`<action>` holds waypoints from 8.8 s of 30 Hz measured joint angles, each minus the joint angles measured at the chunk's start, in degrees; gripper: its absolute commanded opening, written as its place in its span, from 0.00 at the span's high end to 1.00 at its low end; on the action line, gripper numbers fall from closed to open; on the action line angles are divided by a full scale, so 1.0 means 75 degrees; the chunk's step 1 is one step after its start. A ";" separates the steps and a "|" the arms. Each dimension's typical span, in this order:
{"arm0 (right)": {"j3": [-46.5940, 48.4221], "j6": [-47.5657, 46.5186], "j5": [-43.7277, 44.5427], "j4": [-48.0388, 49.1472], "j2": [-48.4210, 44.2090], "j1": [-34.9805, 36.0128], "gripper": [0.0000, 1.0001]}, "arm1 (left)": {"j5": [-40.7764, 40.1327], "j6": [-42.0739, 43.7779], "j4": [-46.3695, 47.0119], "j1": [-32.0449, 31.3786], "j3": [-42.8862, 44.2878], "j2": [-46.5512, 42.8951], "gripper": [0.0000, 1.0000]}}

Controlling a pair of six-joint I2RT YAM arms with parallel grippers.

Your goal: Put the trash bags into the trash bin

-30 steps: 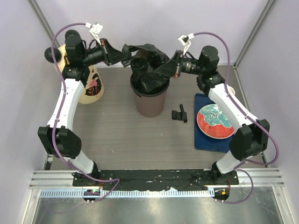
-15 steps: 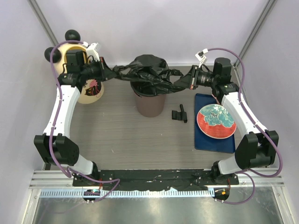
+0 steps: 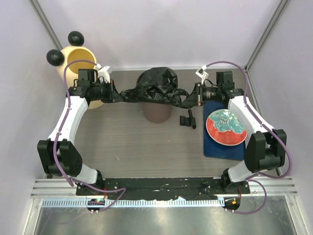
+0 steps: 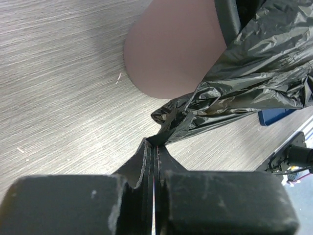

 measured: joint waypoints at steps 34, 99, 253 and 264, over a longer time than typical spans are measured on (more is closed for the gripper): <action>0.2465 -0.3057 0.1562 -0.1644 0.0431 0.1218 0.34 | 0.1241 0.4931 -0.0796 -0.1518 0.2955 0.0761 0.25; 0.1664 -0.1612 0.4983 0.0624 0.1463 0.1003 0.99 | -0.0947 0.1655 0.0871 -0.1282 0.3940 0.3608 0.29; 0.0991 -0.0714 0.1993 0.0417 0.1868 0.0734 0.99 | 0.2288 -0.0498 0.0769 0.0434 0.2043 0.0370 0.16; 0.0982 -0.1058 0.2116 0.0289 0.1871 0.0740 0.99 | 0.2142 -0.0959 0.0965 -0.0006 0.0918 0.1515 1.00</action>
